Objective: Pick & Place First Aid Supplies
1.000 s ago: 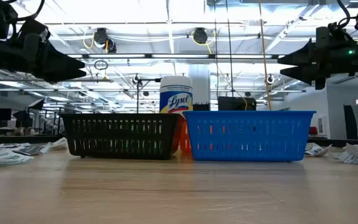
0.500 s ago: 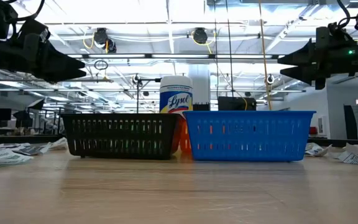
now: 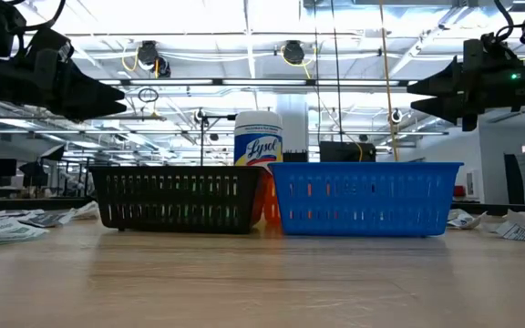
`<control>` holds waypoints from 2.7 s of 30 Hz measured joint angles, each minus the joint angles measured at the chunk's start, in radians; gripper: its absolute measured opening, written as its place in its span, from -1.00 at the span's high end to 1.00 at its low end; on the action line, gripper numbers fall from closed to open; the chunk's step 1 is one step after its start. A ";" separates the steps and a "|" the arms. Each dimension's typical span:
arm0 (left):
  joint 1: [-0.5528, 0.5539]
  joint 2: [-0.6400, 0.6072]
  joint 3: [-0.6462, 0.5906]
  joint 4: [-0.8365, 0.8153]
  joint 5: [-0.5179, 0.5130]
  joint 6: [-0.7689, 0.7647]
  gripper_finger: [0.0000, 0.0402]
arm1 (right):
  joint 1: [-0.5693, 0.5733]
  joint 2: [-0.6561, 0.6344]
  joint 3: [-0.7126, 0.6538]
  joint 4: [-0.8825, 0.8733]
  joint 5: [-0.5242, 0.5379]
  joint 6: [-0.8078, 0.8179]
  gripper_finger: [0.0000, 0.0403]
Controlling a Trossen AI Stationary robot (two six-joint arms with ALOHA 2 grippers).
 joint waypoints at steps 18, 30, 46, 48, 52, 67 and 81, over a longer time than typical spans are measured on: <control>0.000 0.000 0.000 0.000 -0.001 0.000 -0.82 | 0.000 0.000 0.000 0.000 0.000 0.000 -0.20; -0.001 0.002 0.034 0.053 0.019 0.074 -0.82 | 0.000 0.000 0.000 0.000 0.000 0.000 -0.20; -0.001 0.236 0.498 -0.361 0.018 -0.003 -0.82 | 0.000 0.000 0.000 0.000 0.000 0.000 -0.20; -0.001 0.281 0.566 -0.428 0.017 -0.024 -0.82 | 0.000 0.000 0.000 0.000 0.000 0.000 -0.20; -0.001 0.374 0.698 -0.578 0.018 -0.057 -0.82 | 0.000 0.000 0.000 0.000 0.000 0.000 -0.20; -0.001 0.731 1.102 -1.012 0.020 -0.082 -0.82 | 0.000 0.001 0.000 0.000 0.000 0.000 -0.20; -0.001 0.991 1.296 -1.289 0.068 -0.270 -0.82 | 0.000 0.001 0.000 0.000 0.000 0.000 -0.20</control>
